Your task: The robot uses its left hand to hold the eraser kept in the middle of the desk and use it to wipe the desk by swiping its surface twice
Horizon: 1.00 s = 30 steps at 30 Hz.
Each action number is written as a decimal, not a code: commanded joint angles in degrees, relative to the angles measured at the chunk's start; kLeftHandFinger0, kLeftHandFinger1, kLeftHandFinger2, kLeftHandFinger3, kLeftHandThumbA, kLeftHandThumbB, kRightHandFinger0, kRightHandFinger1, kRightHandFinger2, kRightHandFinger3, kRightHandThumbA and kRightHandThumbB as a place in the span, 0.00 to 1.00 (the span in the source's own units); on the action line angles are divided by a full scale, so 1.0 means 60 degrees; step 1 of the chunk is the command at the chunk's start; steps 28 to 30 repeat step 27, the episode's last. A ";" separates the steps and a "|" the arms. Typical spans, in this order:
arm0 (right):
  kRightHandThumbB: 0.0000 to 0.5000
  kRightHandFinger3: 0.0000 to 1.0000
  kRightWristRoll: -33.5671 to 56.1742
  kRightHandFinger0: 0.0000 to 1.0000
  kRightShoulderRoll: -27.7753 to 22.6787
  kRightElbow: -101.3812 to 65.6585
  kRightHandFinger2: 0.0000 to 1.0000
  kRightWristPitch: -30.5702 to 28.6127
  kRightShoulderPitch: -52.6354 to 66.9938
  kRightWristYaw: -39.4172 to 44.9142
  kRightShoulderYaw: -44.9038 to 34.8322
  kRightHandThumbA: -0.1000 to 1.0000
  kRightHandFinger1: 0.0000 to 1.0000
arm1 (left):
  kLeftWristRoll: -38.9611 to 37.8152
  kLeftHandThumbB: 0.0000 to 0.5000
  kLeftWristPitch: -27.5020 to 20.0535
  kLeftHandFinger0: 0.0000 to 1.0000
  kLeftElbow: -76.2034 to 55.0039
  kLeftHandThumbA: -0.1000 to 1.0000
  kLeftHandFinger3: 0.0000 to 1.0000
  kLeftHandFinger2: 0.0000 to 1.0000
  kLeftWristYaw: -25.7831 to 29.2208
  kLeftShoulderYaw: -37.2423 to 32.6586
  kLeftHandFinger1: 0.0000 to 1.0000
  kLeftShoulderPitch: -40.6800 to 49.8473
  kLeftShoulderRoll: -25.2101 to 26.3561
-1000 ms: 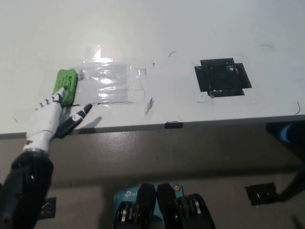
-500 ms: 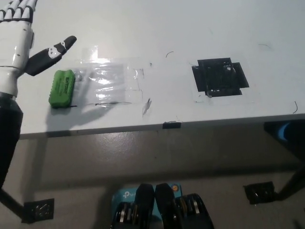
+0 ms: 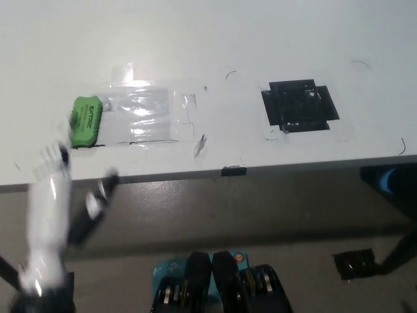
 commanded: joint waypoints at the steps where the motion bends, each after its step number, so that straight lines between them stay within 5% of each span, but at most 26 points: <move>1: 0.28 0.89 0.0110 0.95 -0.0259 -0.0301 0.88 -0.0162 -0.0186 0.0164 0.0045 1.00 0.91 | -0.1238 0.11 -0.1174 1.00 0.0112 1.00 1.00 1.00 -0.0152 -0.0348 1.00 0.0907 -0.0255; 3: 0.25 0.88 0.0178 0.95 -0.0270 -0.0298 0.88 -0.0211 -0.0183 0.0194 0.0045 1.00 0.92 | -0.1593 0.06 -0.1607 1.00 0.0715 1.00 1.00 1.00 -0.0109 -0.0499 1.00 0.1298 -0.0421; 7: 0.29 0.88 0.0185 0.96 -0.0290 -0.0321 0.88 -0.0131 -0.0181 0.0212 0.0050 1.00 0.92 | -0.2358 0.10 -0.2350 1.00 0.2714 1.00 1.00 1.00 0.0274 -0.0166 1.00 0.1503 -0.0915; 12: 0.25 0.89 0.0230 0.94 -0.0270 -0.0271 0.88 -0.0221 -0.0207 0.0229 0.0079 1.00 0.92 | -0.2762 0.19 -0.2072 1.00 0.3856 1.00 1.00 1.00 0.0298 0.0439 1.00 0.1306 -0.1249; 13: 0.28 0.88 0.0322 0.94 -0.0249 -0.0261 0.87 -0.0219 -0.0211 0.0256 0.0060 1.00 0.92 | -0.3541 0.27 -0.1317 1.00 0.4082 1.00 1.00 1.00 -0.0212 0.0751 1.00 0.1159 -0.1313; 18: 0.35 0.83 0.0281 0.90 -0.0332 -0.0307 0.83 -0.0225 -0.0127 0.0355 0.0135 1.00 0.87 | -0.4514 0.01 -0.1062 1.00 0.4193 1.00 1.00 1.00 -0.0621 0.1278 1.00 0.0999 -0.1459; 30: 0.35 0.85 0.0367 0.90 -0.0328 -0.0473 0.85 -0.0055 -0.0034 0.0477 0.0128 1.00 0.89 | -0.4608 0.03 -0.1118 1.00 0.4369 1.00 1.00 1.00 -0.0529 0.1442 1.00 0.0785 -0.1597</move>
